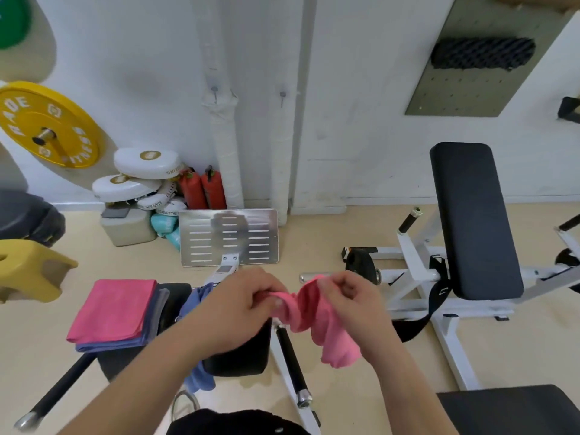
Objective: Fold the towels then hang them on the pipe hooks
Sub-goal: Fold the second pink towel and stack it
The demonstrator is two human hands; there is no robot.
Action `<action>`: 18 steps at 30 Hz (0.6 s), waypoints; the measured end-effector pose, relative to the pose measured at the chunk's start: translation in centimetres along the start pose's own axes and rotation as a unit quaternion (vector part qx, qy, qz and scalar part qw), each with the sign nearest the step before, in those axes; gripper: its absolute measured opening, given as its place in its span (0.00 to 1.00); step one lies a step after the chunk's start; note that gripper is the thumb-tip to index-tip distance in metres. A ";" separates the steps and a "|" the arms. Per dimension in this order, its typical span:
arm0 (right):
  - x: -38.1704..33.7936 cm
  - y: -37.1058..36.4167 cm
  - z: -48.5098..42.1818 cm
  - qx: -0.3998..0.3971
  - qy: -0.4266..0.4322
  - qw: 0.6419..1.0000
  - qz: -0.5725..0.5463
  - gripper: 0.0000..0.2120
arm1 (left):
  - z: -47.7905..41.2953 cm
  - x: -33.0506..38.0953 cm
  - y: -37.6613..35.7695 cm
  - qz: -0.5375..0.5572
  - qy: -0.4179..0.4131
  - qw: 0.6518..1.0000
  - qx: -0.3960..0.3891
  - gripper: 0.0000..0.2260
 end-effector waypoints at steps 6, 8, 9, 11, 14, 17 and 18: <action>-3.8 -2.9 1.8 -0.125 0.096 0.986 0.061 0.08 | 0.2 1.5 -0.8 0.012 -0.020 0.997 0.074 0.13; -3.1 -2.4 1.4 -0.127 0.090 0.984 0.082 0.07 | 0.1 1.0 -0.4 -0.012 -0.025 0.996 0.090 0.10; -2.6 -2.2 1.2 -0.122 0.078 0.986 0.085 0.06 | 0.1 0.7 -0.2 -0.015 -0.024 0.995 0.099 0.09; -1.5 -1.5 0.7 -0.107 0.061 0.985 0.118 0.09 | 0.0 0.3 0.6 -0.011 -0.011 0.992 0.125 0.08; 0.6 0.0 0.0 -0.103 0.033 0.981 0.159 0.10 | 0.1 -0.9 2.9 0.005 0.033 0.982 0.184 0.07; 1.6 2.1 -0.3 -0.070 0.037 0.988 0.134 0.07 | 0.4 -2.7 5.4 0.016 0.085 0.972 0.218 0.08; 1.6 2.5 -0.3 -0.060 0.039 0.994 0.083 0.06 | 0.5 -3.2 5.6 0.020 0.103 0.972 0.212 0.08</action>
Point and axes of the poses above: each hand's wrist, its own z-axis away from the middle knuckle, its own y-axis out of the back of the hand, x = y × z, the point moved 7 cm from there along -z, towards the middle knuckle, and after that the axes turned 2 degrees about -y, right-handed, at the moved point
